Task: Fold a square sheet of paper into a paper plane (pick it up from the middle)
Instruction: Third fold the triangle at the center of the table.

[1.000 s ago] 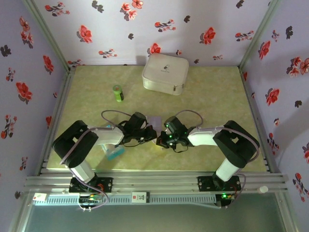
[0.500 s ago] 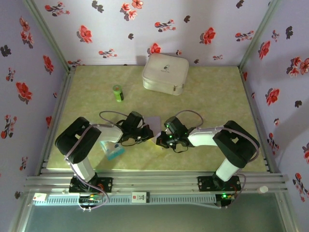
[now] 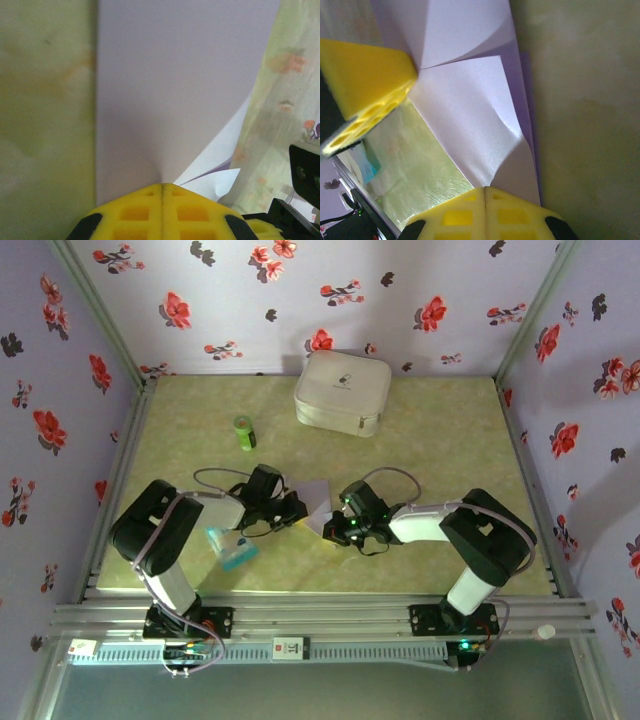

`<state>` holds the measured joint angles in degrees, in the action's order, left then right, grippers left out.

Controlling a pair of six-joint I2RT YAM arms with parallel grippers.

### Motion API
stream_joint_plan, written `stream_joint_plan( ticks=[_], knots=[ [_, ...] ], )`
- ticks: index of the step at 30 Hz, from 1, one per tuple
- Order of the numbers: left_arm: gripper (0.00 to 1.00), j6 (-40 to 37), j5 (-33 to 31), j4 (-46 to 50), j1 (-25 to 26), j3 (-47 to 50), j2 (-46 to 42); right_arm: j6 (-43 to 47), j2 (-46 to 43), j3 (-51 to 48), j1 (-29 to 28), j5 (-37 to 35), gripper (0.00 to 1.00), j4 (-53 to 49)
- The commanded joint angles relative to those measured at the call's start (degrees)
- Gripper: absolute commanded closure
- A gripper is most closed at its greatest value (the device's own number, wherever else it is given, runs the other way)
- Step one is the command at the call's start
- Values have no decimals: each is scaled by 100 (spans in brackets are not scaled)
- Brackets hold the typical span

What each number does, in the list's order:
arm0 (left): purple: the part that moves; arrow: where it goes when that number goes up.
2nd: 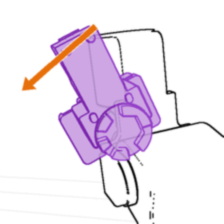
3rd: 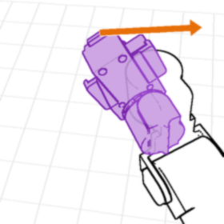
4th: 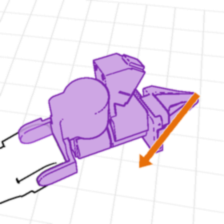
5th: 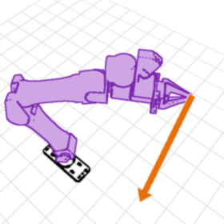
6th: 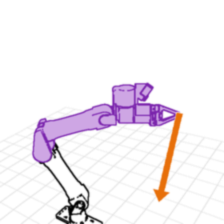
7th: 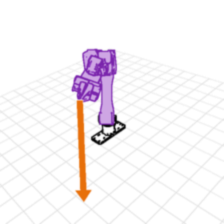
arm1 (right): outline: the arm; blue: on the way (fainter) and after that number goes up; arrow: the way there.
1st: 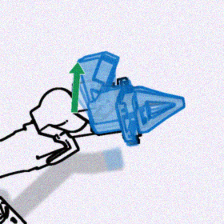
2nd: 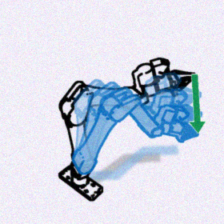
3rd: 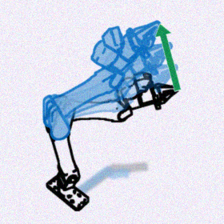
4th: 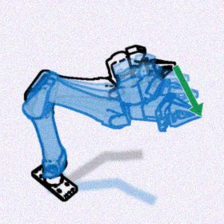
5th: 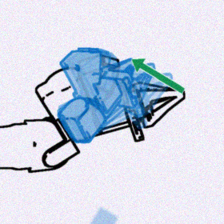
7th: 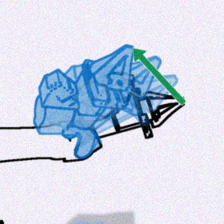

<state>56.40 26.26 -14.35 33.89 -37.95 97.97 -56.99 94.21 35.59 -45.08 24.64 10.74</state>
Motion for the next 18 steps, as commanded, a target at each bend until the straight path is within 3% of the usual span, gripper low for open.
stream_joint_plan(
  ticks=[1, 13, 18],
  knots=[
    [99, -276, -439, 442, -228, 187, -134, 177, 200, -202, 43, -128, 99, -626],
    [94, -244, -433, 399, -246, 229, -940, 377, 224, -167, 129, 27, 99, -717],
    [92, -329, -429, 468, -21, 157, -1198, 473, 246, -69, 166, 84, 99, -813]
  ],
)
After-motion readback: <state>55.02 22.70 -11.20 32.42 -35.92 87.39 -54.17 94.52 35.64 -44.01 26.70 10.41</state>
